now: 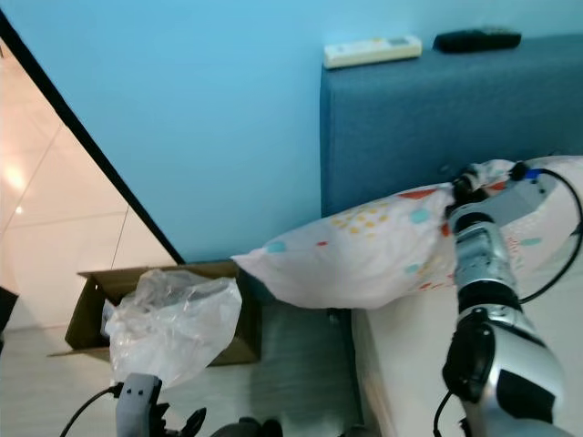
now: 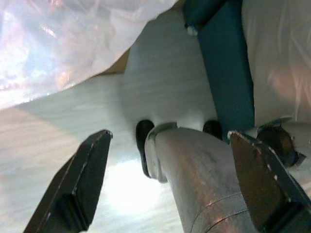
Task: Clean up the room
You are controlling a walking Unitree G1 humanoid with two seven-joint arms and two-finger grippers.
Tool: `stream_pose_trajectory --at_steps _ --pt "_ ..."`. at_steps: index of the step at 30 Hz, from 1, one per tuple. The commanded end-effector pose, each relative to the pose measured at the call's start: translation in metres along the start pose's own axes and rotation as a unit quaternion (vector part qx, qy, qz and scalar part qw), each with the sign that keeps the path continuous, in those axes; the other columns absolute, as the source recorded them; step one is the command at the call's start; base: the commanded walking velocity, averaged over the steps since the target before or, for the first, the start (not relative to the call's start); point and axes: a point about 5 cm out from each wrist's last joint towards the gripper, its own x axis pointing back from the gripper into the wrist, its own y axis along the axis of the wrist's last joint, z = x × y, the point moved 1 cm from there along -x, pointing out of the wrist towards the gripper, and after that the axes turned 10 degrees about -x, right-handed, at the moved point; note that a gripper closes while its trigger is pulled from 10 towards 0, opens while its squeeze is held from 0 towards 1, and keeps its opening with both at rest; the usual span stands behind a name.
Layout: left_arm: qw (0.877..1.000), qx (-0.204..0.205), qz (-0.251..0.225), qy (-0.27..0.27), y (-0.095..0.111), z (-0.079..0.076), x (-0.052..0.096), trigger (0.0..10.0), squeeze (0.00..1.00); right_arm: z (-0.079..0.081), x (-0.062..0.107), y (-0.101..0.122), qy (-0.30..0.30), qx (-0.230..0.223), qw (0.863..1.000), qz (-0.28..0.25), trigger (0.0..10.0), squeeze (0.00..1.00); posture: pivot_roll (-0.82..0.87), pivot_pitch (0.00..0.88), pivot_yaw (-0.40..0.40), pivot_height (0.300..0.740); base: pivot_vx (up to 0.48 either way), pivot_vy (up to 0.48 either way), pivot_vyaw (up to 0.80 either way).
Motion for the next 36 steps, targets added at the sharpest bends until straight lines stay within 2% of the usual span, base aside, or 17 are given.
stream_pose_trajectory --at_steps 1,5,8,9,13,16,19,23,26,29,32,34,36 --pt "1.0 -0.004 0.011 0.003 -0.009 0.006 0.011 10.0 0.0 0.018 -0.007 0.036 0.03 -0.009 0.997 -0.07 10.0 0.0 0.15 0.311 0.088 0.724 0.0 0.0 0.0" --pt "1.0 -0.01 0.005 -0.005 -0.009 0.004 0.018 10.0 0.0 0.027 -0.009 0.082 0.054 0.005 0.991 -0.122 10.0 0.0 0.16 0.329 0.102 0.724 0.0 0.0 0.0" --pt "1.0 -0.012 0.004 -0.008 -0.008 0.004 0.019 10.0 0.0 0.029 -0.008 0.092 0.062 0.011 0.989 -0.131 10.0 0.0 0.16 0.331 0.104 0.724 0.0 0.0 0.0" --pt "1.0 -0.015 0.004 -0.013 -0.008 0.004 0.02 10.0 0.0 0.034 -0.008 0.107 0.071 0.022 0.987 -0.143 10.0 0.0 0.15 0.335 0.111 0.724 0.0 0.0 0.0" --pt "1.0 -0.016 0.004 -0.015 -0.007 0.003 0.021 10.0 0.0 0.036 -0.008 0.112 0.073 0.027 0.986 -0.147 10.0 0.0 0.15 0.335 0.111 0.724 0.0 0.0 0.0" --pt "0.999 -0.023 0.006 -0.025 -0.007 0.002 0.022 10.0 0.0 0.043 -0.006 0.133 0.086 0.035 0.981 -0.171 10.0 0.0 0.15 0.344 0.126 0.724 0.0 0.0 0.0" --pt "0.999 -0.027 0.005 -0.031 -0.006 0.001 0.025 10.0 0.0 0.043 -0.004 0.139 0.09 0.038 0.979 -0.179 10.0 0.0 0.16 0.348 0.13 0.724 0.0 0.0 0.0" --pt "0.999 -0.034 0.007 -0.038 -0.006 0.0 0.03 10.0 0.0 0.033 -0.003 0.134 0.084 0.04 0.981 -0.171 10.0 0.0 0.18 0.363 0.141 0.724 0.0 0.0 0.0" --pt "0.998 -0.04 0.013 -0.045 -0.008 -0.001 0.038 10.0 0.0 0.011 0.0 0.119 0.061 0.044 0.986 -0.152 10.0 0.0 0.2 0.379 0.163 0.724 0.0 0.0 0.0" --pt "0.998 -0.042 0.014 -0.046 -0.008 0.0 0.041 10.0 0.0 0.007 0.001 0.116 0.055 0.046 0.986 -0.148 10.0 0.0 0.21 0.383 0.169 0.724 0.0 0.0 0.0" --pt "0.998 -0.047 0.019 -0.047 -0.006 0.005 0.051 10.0 0.0 -0.02 0.009 0.109 0.006 0.078 0.988 -0.135 10.0 0.0 0.24 0.396 0.195 0.724 0.0 0.0 0.0" --pt "0.998 -0.048 0.019 -0.047 -0.006 0.006 0.053 10.0 0.0 -0.024 0.01 0.109 -0.001 0.083 0.988 -0.133 10.0 0.0 0.24 0.396 0.195 0.724 0.0 0.0 0.0" --pt "0.997 -0.051 0.02 -0.047 -0.002 0.01 0.056 10.0 0.0 -0.034 0.015 0.113 -0.022 0.105 0.985 -0.135 10.0 0.0 0.26 0.4 0.223 0.724 0.0 0.0 0.0"
